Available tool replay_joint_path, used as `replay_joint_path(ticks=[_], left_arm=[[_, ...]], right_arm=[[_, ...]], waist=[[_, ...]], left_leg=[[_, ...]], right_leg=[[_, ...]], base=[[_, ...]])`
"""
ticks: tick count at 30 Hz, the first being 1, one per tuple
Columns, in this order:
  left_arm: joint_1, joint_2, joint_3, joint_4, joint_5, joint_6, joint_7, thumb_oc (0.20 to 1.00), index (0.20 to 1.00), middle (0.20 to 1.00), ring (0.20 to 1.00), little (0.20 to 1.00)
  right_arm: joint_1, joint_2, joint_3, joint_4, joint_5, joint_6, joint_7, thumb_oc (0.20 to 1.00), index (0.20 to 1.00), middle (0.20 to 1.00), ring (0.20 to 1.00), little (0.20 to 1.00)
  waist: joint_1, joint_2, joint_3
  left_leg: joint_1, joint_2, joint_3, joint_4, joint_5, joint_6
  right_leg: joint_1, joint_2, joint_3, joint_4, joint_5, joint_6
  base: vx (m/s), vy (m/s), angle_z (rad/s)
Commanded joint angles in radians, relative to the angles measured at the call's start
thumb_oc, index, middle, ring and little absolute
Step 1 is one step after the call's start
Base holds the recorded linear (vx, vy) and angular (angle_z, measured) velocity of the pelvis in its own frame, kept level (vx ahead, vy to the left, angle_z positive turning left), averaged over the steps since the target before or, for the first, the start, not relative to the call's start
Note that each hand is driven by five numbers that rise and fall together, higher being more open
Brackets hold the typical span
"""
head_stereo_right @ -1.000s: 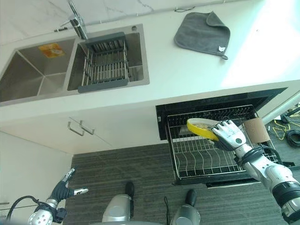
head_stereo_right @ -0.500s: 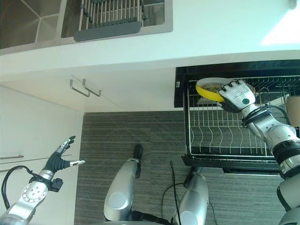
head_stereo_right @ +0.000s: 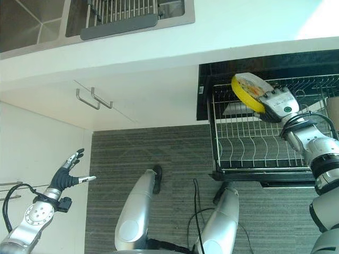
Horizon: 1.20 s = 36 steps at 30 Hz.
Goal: Place the dishes in the dishwasher.
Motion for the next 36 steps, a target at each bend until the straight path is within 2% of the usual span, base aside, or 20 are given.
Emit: replay_joint_path(ticks=[1, 14, 18, 21, 22, 23, 24, 27, 28, 30, 31, 34, 36], left_arm=[[0.028, 0.042, 0.024, 0.019, -0.023, -0.029, 0.007, 1.0, 1.0, 1.0, 1.0, 1.0], [0.005, 0.037, 0.033, 0.026, -0.017, -0.023, -0.001, 1.0, 1.0, 1.0, 1.0, 1.0], [0.005, 0.038, 0.036, 0.02, -0.02, -0.016, -0.004, 1.0, 1.0, 1.0, 1.0, 1.0], [0.019, 0.026, 0.05, 0.004, -0.019, -0.005, -0.008, 1.0, 1.0, 1.0, 1.0, 1.0], [0.032, 0.017, 0.063, -0.018, -0.015, 0.011, -0.011, 1.0, 1.0, 1.0, 1.0, 1.0], [0.039, 0.012, 0.07, -0.026, -0.011, 0.015, -0.013, 1.0, 1.0, 1.0, 1.0, 1.0], [0.064, -0.012, 0.081, -0.047, 0.008, 0.022, -0.002, 1.0, 1.0, 1.0, 1.0, 1.0], [0.115, -0.062, 0.116, -0.098, 0.044, 0.053, 0.02, 1.0, 1.0, 1.0, 1.0, 1.0], [0.135, -0.076, 0.136, -0.117, 0.048, 0.067, 0.023, 1.0, 1.0, 1.0, 1.0, 1.0], [0.152, -0.092, 0.158, -0.129, 0.053, 0.078, 0.02, 1.0, 1.0, 1.0, 1.0, 1.0], [0.171, -0.113, 0.188, -0.139, 0.06, 0.087, 0.016, 1.0, 1.0, 1.0, 1.0, 1.0], [0.184, -0.13, 0.213, -0.139, 0.068, 0.093, 0.022, 1.0, 1.0, 1.0, 1.0, 1.0], [0.195, -0.141, 0.232, -0.141, 0.072, 0.096, 0.03, 1.0, 1.0, 1.0, 1.0, 1.0]], right_arm=[[0.018, 0.043, 0.006, 0.029, 0.109, -0.016, 0.049, 1.0, 1.0, 1.0, 1.0, 1.0], [0.005, 0.101, 0.012, 0.049, 0.131, -0.023, 0.103, 1.0, 1.0, 1.0, 1.0, 1.0], [0.011, 0.108, 0.003, 0.03, 0.209, -0.017, 0.128, 1.0, 1.0, 1.0, 1.0, 1.0], [0.044, 0.115, -0.055, -0.018, 0.383, 0.024, 0.223, 1.0, 1.0, 1.0, 1.0, 1.0], [0.077, 0.11, -0.105, -0.064, 0.52, 0.066, 0.27, 1.0, 1.0, 1.0, 1.0, 1.0], [0.093, 0.113, -0.131, -0.082, 0.592, 0.075, 0.282, 1.0, 1.0, 1.0, 1.0, 1.0], [0.149, 0.128, -0.228, -0.165, 0.719, 0.124, 0.336, 1.0, 1.0, 1.0, 1.0, 1.0], [0.329, 0.18, -0.444, -0.377, 0.958, 0.184, 0.401, 1.0, 1.0, 1.0, 1.0, 1.0], [0.416, 0.231, -0.544, -0.48, 1.034, 0.22, 0.442, 1.0, 1.0, 1.0, 1.0, 1.0], [0.485, 0.291, -0.622, -0.558, 1.118, 0.254, 0.481, 1.0, 1.0, 1.0, 1.0, 1.0], [0.575, 0.365, -0.707, -0.654, 1.199, 0.288, 0.498, 1.0, 1.0, 1.0, 1.0, 1.0], [0.674, 0.435, -0.805, -0.728, 1.258, 0.32, 0.51, 1.0, 1.0, 1.0, 1.0, 1.0], [0.735, 0.469, -0.884, -0.786, 1.313, 0.339, 0.479, 1.0, 1.0, 1.0, 1.0, 1.0]], waist=[[0.018, -0.024, -0.074], [0.028, -0.035, -0.083], [0.023, -0.036, -0.086], [0.015, -0.037, -0.087], [0.008, -0.038, -0.085], [0.005, -0.04, -0.086], [-0.007, -0.044, -0.081], [-0.036, -0.059, -0.077], [-0.053, -0.069, -0.079], [-0.07, -0.081, -0.08], [-0.092, -0.097, -0.081], [-0.118, -0.118, -0.084], [-0.134, -0.137, -0.092]], left_leg=[[0.036, 0.051, -0.007, -0.036, -0.033, 0.009], [0.053, 0.063, 0.013, -0.083, -0.02, 0.004], [0.058, 0.063, 0.013, -0.094, -0.017, 0.004], [0.071, 0.061, 0.013, -0.11, -0.012, 0.004], [0.079, 0.061, 0.012, -0.119, -0.008, 0.004], [0.081, 0.06, 0.012, -0.129, 0.0, 0.005], [0.097, 0.063, 0.014, -0.142, 0.002, 0.003], [0.132, 0.069, 0.022, -0.189, 0.024, 0.004], [0.149, 0.071, 0.025, -0.218, 0.039, 0.005], [0.17, 0.072, 0.031, -0.248, 0.053, 0.006], [0.198, 0.075, 0.049, -0.292, 0.074, 0.005], [0.233, 0.081, 0.074, -0.355, 0.107, -0.001], [0.26, 0.086, 0.091, -0.408, 0.133, -0.007]], right_leg=[[0.027, -0.018, -0.045, 0.019, -0.047, 0.004], [0.018, -0.037, -0.056, -0.011, -0.022, 0.023], [0.022, -0.029, -0.049, -0.025, -0.018, 0.022], [0.035, -0.017, -0.045, -0.035, -0.022, 0.016], [0.043, -0.013, -0.045, -0.041, -0.021, 0.014], [0.044, -0.011, -0.045, -0.049, -0.015, 0.013], [0.058, -0.004, -0.041, -0.059, -0.017, 0.01], [0.087, 0.013, -0.038, -0.101, -0.004, 0.009], [0.101, 0.024, -0.034, -0.13, 0.008, 0.008], [0.12, 0.034, -0.033, -0.164, 0.022, 0.009], [0.146, 0.05, -0.033, -0.211, 0.039, 0.013], [0.186, 0.075, -0.037, -0.29, 0.072, 0.019], [0.226, 0.097, -0.045, -0.359, 0.097, 0.022]], base=[[0.0, 0.0, 0.0], [0.0, 0.001, 0.0], [0.0, 0.0, 0.0], [0.04, 0.047, 0.0], [0.05, 0.051, 0.03], [0.07, 0.068, 0.03], [0.06, 0.054, -0.01], [0.1, 0.068, -0.05], [0.09, 0.05, -0.16], [0.09, 0.045, -0.32], [0.08, 0.037, -0.28], [0.03, -0.003, -0.2], [0.01, -0.041, -0.19]])
